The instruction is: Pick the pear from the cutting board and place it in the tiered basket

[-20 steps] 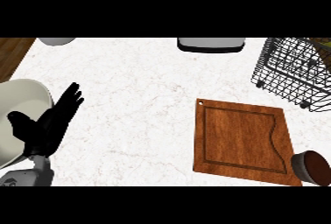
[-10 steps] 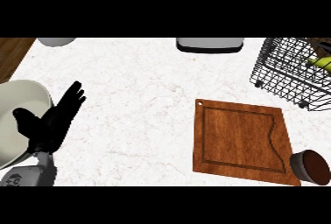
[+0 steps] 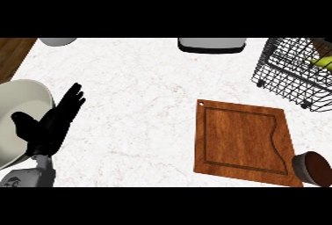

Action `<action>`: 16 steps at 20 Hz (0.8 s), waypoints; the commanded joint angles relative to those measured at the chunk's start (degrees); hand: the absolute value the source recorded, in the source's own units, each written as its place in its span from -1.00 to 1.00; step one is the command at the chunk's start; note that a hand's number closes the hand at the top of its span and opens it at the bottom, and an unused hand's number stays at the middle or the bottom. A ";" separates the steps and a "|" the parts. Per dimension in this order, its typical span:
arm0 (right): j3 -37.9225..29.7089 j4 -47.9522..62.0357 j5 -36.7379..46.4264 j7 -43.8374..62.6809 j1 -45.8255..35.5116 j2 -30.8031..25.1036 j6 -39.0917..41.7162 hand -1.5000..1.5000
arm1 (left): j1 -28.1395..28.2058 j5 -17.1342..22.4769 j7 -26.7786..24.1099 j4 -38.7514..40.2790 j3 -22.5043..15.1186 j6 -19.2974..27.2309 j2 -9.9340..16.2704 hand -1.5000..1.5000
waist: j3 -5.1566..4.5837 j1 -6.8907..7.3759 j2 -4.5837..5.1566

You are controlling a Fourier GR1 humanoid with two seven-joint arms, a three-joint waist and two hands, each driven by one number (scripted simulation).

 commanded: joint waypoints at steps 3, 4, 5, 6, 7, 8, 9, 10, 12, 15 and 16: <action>-9.05 1.78 -9.30 2.68 -4.10 -2.41 4.56 -1.00 | -0.03 -0.19 -0.63 0.57 0.27 -0.14 -0.19 0.00 | 0.20 0.52 0.81; -11.19 3.00 -11.06 3.17 -3.72 -4.19 4.66 -1.00 | -0.43 -0.40 0.34 0.60 0.05 0.72 -0.76 0.00 | 0.26 0.82 1.10; -11.86 2.47 -12.07 2.90 -3.53 -2.54 3.52 -1.00 | 0.31 -0.81 -0.21 0.18 0.25 0.91 -0.60 0.00 | 0.20 0.50 0.79; -13.30 3.07 -13.47 1.85 -2.18 -4.49 5.67 -1.00 | 0.28 -0.38 -0.37 -0.61 -0.07 0.39 -0.85 0.00 | 0.24 0.54 0.89; -14.24 2.96 -14.28 2.46 -2.77 -4.87 3.83 -1.00 | -2.35 1.77 1.80 0.74 2.77 -1.23 1.89 0.00 | 0.23 0.51 0.98; -15.00 3.31 -14.90 2.07 -1.47 -7.33 5.11 -1.00 | 0.25 -0.20 0.40 -0.85 -0.20 0.12 -0.85 0.00 | 0.25 0.68 1.01; -15.04 2.91 -14.86 3.15 -2.04 -8.21 3.43 -1.00 | 0.47 -1.60 -0.24 -0.97 -1.53 1.74 -2.68 0.00 | 0.22 0.53 0.94; -15.84 3.24 -15.37 3.36 -2.29 -10.07 3.61 -1.00 | -0.02 -0.75 0.93 -0.55 -0.17 1.38 -1.54 0.00 | 0.26 0.98 1.18; -17.56 3.49 -16.72 3.59 -1.11 -11.97 1.96 -1.00 | -0.58 -1.10 1.46 -1.07 -0.42 1.58 -1.56 0.00 | 0.27 0.67 1.10; -18.85 4.86 -17.56 4.74 2.33 -17.72 5.07 -1.00 | 0.90 0.34 1.02 -3.05 1.17 -0.14 0.26 0.00 | 0.32 0.83 1.11; -19.48 5.21 -18.18 4.50 2.88 -18.02 5.66 -1.00 | 0.70 -0.32 0.48 -1.67 -0.04 0.25 -1.19 0.00 | 0.32 0.75 1.23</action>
